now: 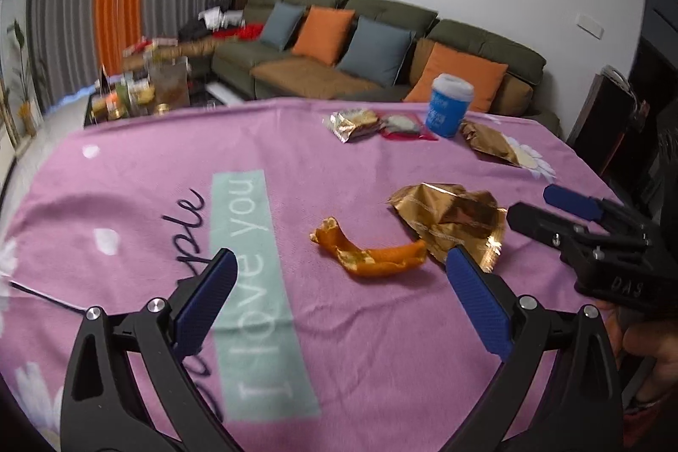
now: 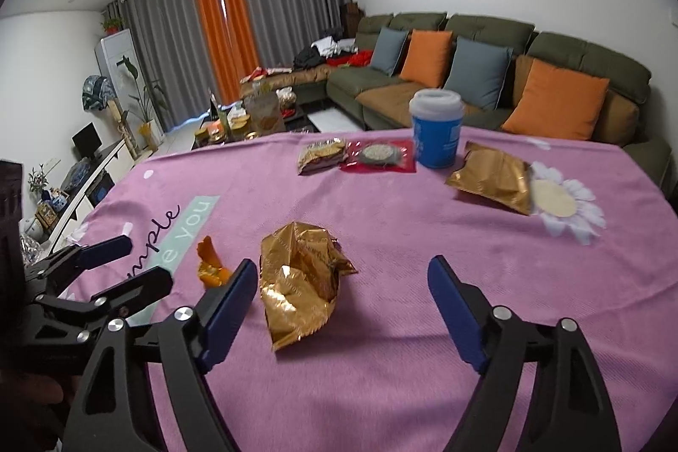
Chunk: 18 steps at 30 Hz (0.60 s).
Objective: Collect trash
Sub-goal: 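Grasp the orange peel with the left tool while the right tool grasps the gold foil wrapper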
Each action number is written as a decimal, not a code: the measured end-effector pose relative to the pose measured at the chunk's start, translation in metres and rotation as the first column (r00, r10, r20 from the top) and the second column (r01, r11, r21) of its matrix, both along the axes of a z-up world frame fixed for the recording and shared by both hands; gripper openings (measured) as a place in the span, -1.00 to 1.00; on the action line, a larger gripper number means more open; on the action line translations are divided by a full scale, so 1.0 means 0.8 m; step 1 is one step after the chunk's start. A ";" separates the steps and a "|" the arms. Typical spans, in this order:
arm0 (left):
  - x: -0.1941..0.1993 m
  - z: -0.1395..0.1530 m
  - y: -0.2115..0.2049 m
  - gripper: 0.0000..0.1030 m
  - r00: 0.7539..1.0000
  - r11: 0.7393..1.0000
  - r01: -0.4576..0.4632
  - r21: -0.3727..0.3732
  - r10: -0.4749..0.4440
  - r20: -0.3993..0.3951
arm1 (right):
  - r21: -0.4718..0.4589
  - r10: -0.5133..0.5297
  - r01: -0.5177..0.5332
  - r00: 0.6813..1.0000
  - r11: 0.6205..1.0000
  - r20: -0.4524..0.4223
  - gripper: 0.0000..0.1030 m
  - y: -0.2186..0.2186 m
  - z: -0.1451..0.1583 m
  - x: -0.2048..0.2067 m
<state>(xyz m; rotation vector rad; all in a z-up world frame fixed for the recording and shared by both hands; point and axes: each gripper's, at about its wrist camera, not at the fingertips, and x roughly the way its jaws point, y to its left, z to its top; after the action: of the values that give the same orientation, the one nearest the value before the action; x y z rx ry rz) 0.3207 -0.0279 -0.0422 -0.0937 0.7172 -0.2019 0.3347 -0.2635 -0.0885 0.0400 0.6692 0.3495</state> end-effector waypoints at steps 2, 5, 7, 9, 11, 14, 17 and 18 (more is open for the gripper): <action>0.018 -0.007 0.002 0.89 0.999 1.000 -0.003 -0.024 0.002 -0.034 | -0.005 0.009 -0.009 1.000 1.000 -0.024 0.45 0.003 -0.006 0.010; 0.044 -0.019 0.005 0.89 0.996 0.997 -0.006 -0.074 -0.001 -0.089 | -0.010 0.019 -0.019 0.999 1.000 -0.046 0.30 0.005 -0.012 0.024; 0.057 -0.027 0.005 0.85 0.994 0.996 -0.017 -0.088 0.007 -0.113 | -0.014 0.032 -0.033 0.997 0.999 -0.067 0.18 0.008 -0.017 0.031; 0.069 -0.037 0.004 0.74 0.988 0.993 -0.013 -0.115 -0.005 -0.154 | -0.015 0.046 -0.048 0.995 0.999 -0.090 0.05 0.010 -0.023 0.035; 0.075 -0.045 -0.002 0.64 0.987 0.993 -0.010 -0.117 -0.009 -0.162 | -0.009 0.055 -0.057 0.993 0.998 -0.104 -0.09 0.010 -0.027 0.037; 0.079 -0.047 -0.008 0.44 0.987 0.992 0.001 -0.124 -0.020 -0.158 | 0.006 0.073 -0.073 0.990 0.997 -0.117 -0.38 0.009 -0.029 0.039; 0.078 -0.049 -0.013 0.05 0.987 0.992 0.005 -0.124 -0.026 -0.160 | 0.012 0.090 -0.089 0.988 0.996 -0.128 -0.47 0.012 -0.032 0.040; 0.078 -0.049 -0.015 0.04 0.987 0.992 0.011 -0.123 -0.031 -0.160 | 0.014 0.093 -0.092 0.987 0.996 -0.130 -0.48 0.012 -0.032 0.039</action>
<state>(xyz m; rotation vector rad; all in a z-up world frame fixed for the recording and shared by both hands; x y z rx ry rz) 0.3829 -0.0397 -0.0817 -0.2213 0.8671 -0.2602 0.3660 -0.2539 -0.1139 0.0397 0.8006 0.4414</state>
